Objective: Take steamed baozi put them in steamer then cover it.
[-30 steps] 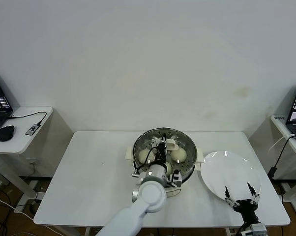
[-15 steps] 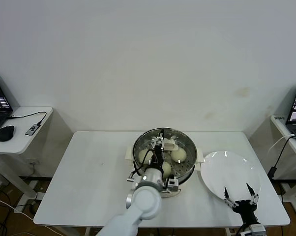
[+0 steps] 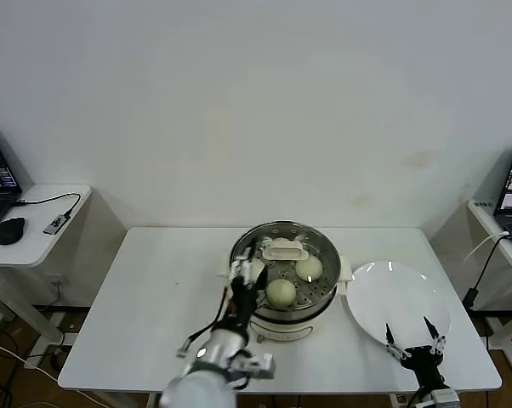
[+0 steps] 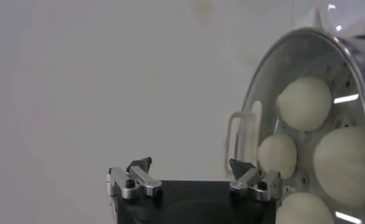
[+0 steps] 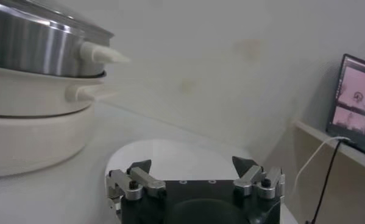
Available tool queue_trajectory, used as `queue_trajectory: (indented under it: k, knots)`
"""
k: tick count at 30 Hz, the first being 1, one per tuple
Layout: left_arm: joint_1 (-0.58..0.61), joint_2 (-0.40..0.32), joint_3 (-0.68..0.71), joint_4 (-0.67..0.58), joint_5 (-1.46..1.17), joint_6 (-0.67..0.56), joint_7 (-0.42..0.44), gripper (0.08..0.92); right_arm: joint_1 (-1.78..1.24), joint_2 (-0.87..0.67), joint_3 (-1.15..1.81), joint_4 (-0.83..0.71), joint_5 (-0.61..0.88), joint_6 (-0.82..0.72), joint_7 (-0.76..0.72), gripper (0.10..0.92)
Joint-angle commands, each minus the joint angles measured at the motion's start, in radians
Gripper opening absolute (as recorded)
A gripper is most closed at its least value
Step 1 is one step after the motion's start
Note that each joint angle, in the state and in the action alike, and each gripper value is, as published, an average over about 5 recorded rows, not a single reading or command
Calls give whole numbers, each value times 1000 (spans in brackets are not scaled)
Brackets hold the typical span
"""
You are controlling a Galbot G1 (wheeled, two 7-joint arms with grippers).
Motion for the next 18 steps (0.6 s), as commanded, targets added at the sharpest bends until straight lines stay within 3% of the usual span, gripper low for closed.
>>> queue_trajectory:
  k: [1,7,18]
  knots:
    - [500,32,-596,-46,-992,-665,-319,823,-34,-52,-56,73,135,1,4,823]
    - [571,10,-622,70,-1401,-612,-383,823,-91,-123,-113,120,208,-16,8,823]
    - [614,-70,-608,148,-1485,-659,-396,823,-258,-245,-192,153,341,13,76,823]
